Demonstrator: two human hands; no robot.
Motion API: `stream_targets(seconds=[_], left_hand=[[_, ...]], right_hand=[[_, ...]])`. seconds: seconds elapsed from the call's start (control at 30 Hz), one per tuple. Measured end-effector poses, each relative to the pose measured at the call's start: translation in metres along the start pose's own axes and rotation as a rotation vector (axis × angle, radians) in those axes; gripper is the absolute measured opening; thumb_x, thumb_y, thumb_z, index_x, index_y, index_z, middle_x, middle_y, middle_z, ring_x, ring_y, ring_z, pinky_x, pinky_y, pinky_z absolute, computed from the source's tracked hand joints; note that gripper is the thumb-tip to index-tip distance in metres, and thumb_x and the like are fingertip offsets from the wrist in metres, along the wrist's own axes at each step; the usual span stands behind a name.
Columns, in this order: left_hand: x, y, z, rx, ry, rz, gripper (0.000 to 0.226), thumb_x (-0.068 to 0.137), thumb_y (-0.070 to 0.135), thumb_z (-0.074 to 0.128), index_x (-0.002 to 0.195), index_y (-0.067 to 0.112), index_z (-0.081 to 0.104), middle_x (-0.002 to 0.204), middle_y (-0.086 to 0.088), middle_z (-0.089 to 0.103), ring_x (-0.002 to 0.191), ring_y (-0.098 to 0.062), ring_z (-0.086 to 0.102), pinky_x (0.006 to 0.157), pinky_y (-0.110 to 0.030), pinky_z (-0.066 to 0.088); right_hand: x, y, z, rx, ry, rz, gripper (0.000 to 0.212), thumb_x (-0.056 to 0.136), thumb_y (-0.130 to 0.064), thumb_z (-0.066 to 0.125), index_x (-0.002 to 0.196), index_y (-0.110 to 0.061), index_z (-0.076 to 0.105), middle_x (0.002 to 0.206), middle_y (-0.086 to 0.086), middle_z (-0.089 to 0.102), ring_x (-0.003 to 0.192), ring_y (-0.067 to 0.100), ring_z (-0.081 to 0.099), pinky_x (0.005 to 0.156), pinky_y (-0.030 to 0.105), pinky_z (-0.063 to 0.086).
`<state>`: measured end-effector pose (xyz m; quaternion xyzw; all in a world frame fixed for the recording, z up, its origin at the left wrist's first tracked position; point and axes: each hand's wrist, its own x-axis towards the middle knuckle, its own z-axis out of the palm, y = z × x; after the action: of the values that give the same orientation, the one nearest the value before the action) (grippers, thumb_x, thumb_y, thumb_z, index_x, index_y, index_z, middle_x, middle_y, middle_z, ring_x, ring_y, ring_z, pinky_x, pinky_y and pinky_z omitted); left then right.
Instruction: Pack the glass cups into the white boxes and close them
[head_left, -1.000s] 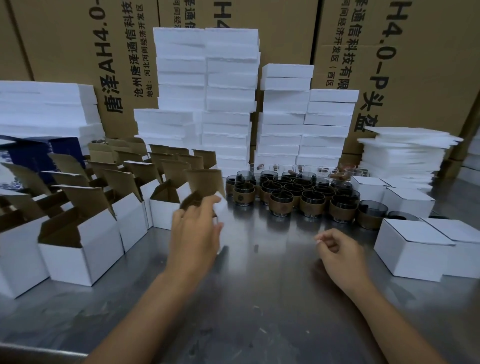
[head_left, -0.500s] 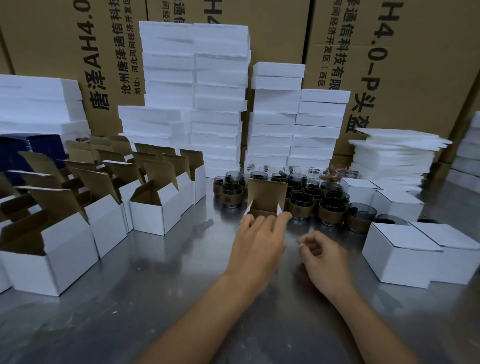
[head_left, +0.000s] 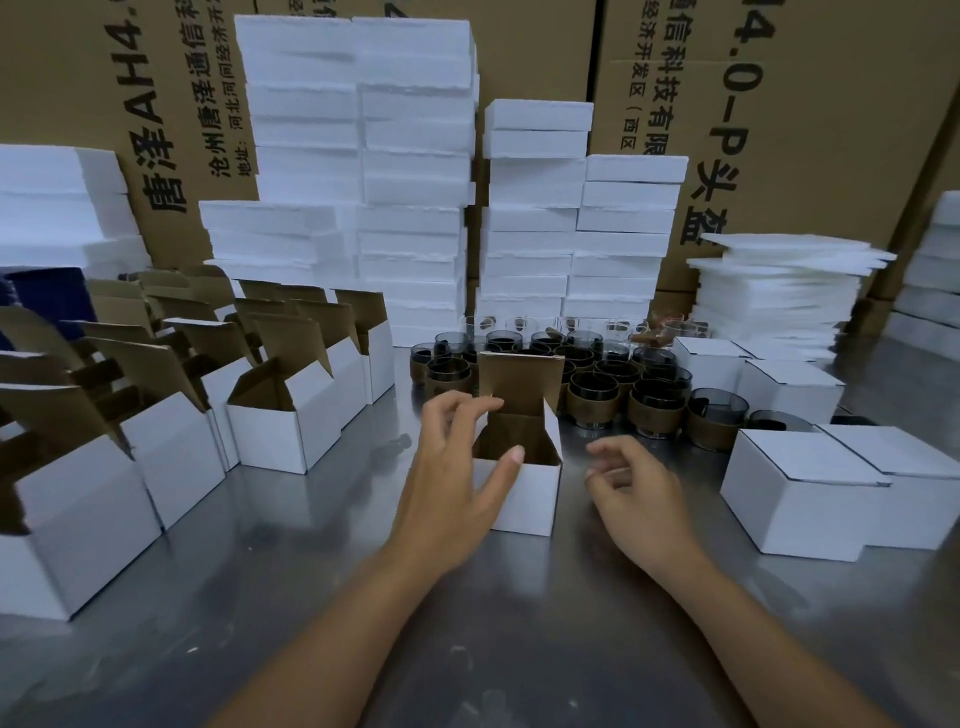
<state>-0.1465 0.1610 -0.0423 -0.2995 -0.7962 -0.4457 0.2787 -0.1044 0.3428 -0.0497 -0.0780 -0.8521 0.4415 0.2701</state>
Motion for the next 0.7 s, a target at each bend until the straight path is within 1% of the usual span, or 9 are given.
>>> stream_targets(seconds=[0.07, 0.13, 0.2, 0.27, 0.3, 0.37, 0.47, 0.57, 0.7], left_hand=[[0.000, -0.005, 0.000, 0.003, -0.042, -0.004, 0.032, 0.086, 0.056, 0.049, 0.115, 0.049, 0.038, 0.123, 0.019, 0.028, 0.111, 0.019, 0.033, 0.080, 0.005, 0.029], [0.001, -0.009, 0.001, 0.004, -0.058, -0.010, 0.034, 0.083, 0.063, 0.042, 0.114, 0.049, 0.040, 0.119, 0.021, 0.030, 0.108, 0.014, 0.037, 0.081, 0.001, 0.029], [0.002, -0.011, 0.004, 0.013, -0.065, -0.011, 0.040, 0.082, 0.064, 0.040, 0.117, 0.045, 0.043, 0.116, 0.022, 0.031, 0.109, 0.020, 0.034, 0.076, 0.004, 0.030], [0.002, -0.011, 0.006, 0.016, -0.063, -0.017, 0.045, 0.082, 0.063, 0.040, 0.121, 0.041, 0.044, 0.115, 0.025, 0.030, 0.110, 0.027, 0.029, 0.074, 0.008, 0.030], [0.002, -0.011, 0.007, 0.006, -0.063, -0.019, 0.045, 0.081, 0.063, 0.041, 0.121, 0.041, 0.043, 0.114, 0.025, 0.030, 0.110, 0.028, 0.028, 0.075, 0.009, 0.028], [0.002, -0.009, 0.008, -0.028, -0.069, -0.025, 0.043, 0.081, 0.062, 0.041, 0.119, 0.043, 0.041, 0.114, 0.026, 0.030, 0.110, 0.030, 0.026, 0.078, 0.011, 0.025], [0.001, -0.009, 0.009, -0.068, -0.068, -0.033, 0.043, 0.080, 0.063, 0.041, 0.118, 0.045, 0.039, 0.117, 0.023, 0.032, 0.110, 0.030, 0.026, 0.080, 0.010, 0.024], [0.000, -0.010, 0.008, -0.082, -0.080, -0.048, 0.039, 0.079, 0.064, 0.041, 0.115, 0.051, 0.038, 0.117, 0.021, 0.034, 0.110, 0.027, 0.029, 0.081, 0.009, 0.025], [0.001, -0.011, 0.005, -0.093, -0.130, -0.088, 0.040, 0.070, 0.073, 0.040, 0.109, 0.061, 0.036, 0.117, 0.021, 0.033, 0.108, 0.015, 0.036, 0.081, 0.005, 0.027]], right_hand=[[0.014, 0.002, -0.003, 0.000, -0.011, 0.049, 0.023, 0.088, -0.008, 0.060, 0.109, -0.017, 0.058, 0.091, -0.004, 0.059, 0.078, 0.005, 0.054, 0.063, 0.012, 0.040], [0.033, 0.004, -0.009, -0.010, -0.024, 0.126, 0.032, 0.089, -0.010, 0.060, 0.120, -0.014, 0.053, 0.095, 0.003, 0.059, 0.083, 0.012, 0.055, 0.069, 0.020, 0.042], [0.052, 0.005, -0.013, -0.057, -0.046, 0.177, 0.043, 0.089, -0.013, 0.060, 0.130, -0.014, 0.045, 0.088, 0.003, 0.058, 0.080, 0.014, 0.055, 0.071, 0.025, 0.042], [0.068, 0.006, -0.015, -0.134, -0.077, 0.166, 0.053, 0.089, -0.013, 0.060, 0.137, -0.018, 0.038, 0.078, -0.003, 0.053, 0.072, 0.007, 0.050, 0.067, 0.026, 0.040], [0.075, 0.006, -0.014, -0.166, -0.095, 0.160, 0.058, 0.089, -0.013, 0.060, 0.141, -0.020, 0.034, 0.080, -0.003, 0.052, 0.071, 0.007, 0.049, 0.066, 0.026, 0.040], [0.085, 0.006, -0.011, -0.226, -0.144, 0.180, 0.067, 0.090, -0.014, 0.059, 0.146, -0.025, 0.025, 0.093, 0.002, 0.056, 0.076, 0.012, 0.054, 0.064, 0.026, 0.042], [0.093, 0.006, -0.002, -0.315, -0.223, 0.245, 0.075, 0.090, -0.018, 0.059, 0.149, -0.031, 0.014, 0.117, 0.010, 0.058, 0.095, 0.028, 0.060, 0.084, 0.042, 0.051], [0.094, 0.002, 0.007, -0.377, -0.215, 0.304, 0.070, 0.089, -0.021, 0.058, 0.146, -0.033, 0.020, 0.122, 0.011, 0.055, 0.102, 0.031, 0.058, 0.090, 0.047, 0.050], [0.089, -0.002, 0.009, -0.476, -0.066, 0.305, 0.047, 0.090, -0.025, 0.058, 0.133, -0.031, 0.038, 0.127, 0.010, 0.045, 0.102, 0.029, 0.054, 0.082, 0.039, 0.048]])
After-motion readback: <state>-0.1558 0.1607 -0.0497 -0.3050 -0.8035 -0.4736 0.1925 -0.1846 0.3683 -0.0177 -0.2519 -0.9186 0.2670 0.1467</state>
